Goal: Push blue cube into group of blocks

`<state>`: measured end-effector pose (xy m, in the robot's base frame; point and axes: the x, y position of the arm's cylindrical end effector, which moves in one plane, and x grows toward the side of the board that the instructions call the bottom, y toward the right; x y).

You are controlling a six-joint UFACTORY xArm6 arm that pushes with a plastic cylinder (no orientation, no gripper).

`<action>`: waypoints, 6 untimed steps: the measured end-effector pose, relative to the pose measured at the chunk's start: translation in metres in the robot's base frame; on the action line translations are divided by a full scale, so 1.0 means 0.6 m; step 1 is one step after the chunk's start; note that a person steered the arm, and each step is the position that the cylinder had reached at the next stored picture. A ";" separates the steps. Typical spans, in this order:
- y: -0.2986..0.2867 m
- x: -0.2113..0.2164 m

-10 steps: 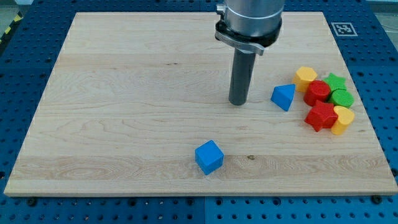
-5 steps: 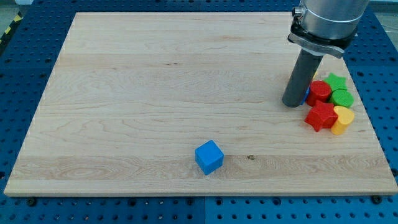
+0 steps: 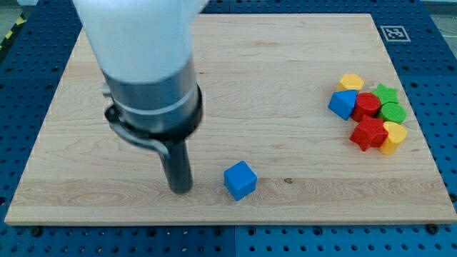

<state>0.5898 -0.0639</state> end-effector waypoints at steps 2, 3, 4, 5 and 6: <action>0.245 -0.060; 0.341 -0.110; 0.347 -0.108; 0.324 -0.073; 0.330 -0.068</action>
